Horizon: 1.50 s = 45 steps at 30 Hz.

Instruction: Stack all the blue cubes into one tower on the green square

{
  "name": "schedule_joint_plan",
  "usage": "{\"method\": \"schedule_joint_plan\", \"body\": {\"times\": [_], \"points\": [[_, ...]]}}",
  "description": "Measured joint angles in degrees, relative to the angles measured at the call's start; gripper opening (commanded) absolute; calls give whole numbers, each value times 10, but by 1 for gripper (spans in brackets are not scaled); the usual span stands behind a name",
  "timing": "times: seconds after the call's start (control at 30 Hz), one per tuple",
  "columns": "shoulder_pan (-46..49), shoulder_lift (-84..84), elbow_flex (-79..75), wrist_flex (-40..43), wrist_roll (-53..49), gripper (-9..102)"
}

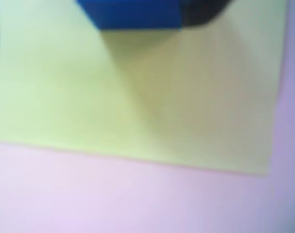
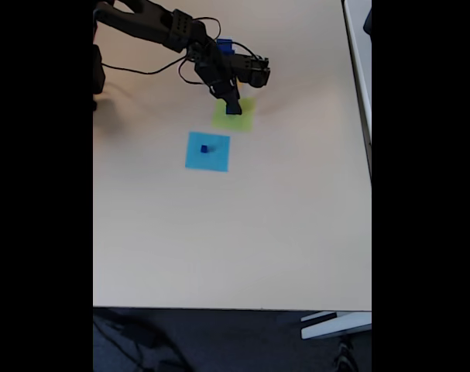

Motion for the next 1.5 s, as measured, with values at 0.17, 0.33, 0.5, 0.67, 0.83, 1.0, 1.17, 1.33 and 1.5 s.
{"method": "schedule_joint_plan", "body": {"times": [0.17, 0.33, 0.5, 0.67, 0.83, 1.0, 1.17, 1.33, 1.5], "points": [[-11, 21, -67, 46, -5, 23], [-33, 74, -99, 47, -5, 27], [-54, 115, -117, 76, 19, 27], [-49, 131, -119, 99, 32, 26], [-33, 157, -96, 99, 36, 26], [9, 161, -88, 113, 11, 26], [29, 161, -88, 145, -7, 26], [52, 161, -82, 200, -7, 25], [74, 162, -50, 221, -29, 25]]}}
